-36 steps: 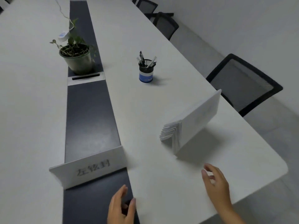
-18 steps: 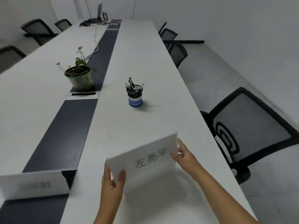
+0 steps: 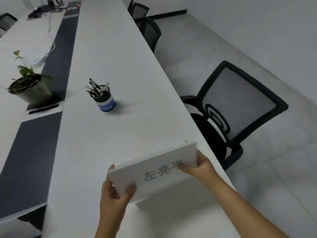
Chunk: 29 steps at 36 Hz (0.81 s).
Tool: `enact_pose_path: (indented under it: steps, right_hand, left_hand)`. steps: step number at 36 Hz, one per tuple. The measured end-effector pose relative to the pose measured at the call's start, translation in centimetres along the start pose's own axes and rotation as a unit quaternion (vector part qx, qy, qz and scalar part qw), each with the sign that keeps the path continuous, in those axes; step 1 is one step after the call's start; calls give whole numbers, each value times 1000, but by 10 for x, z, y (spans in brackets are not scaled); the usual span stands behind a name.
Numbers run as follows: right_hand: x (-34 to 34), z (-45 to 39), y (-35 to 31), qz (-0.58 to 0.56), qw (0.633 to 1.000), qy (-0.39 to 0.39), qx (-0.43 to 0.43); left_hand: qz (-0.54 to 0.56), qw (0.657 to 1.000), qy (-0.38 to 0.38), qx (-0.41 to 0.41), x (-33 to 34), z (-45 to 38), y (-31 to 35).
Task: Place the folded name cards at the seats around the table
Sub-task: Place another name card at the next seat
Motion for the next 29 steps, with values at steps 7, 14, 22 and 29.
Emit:
enact_pose_path:
  steps: [7,14,22,29]
  right_hand:
    - [-148,166,26,-52,960,271,39]
    - [-267,322,92,-60,902,421,76]
    - [-398,385,136,-81,915,365,154]
    - [-522,324,126,-88,948,273,137]
  left_hand:
    - [-39,959,-276,39,183,-12,27]
    - [-52,890,-452,19,379,27,5]
    - [-60,882,-461,-80,520,67,-27]
    - [-42,919,-378,-99,606,16,-7]
Point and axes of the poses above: each hand's wrist, its own z-axis away from the middle knuckle, its own x-axis out of the palm, y = z × x, the point moved 4 cm from there along -z, towards the middle knuckle, and after that the axes turned 13 degrees about -y, right-handed, at the moved point
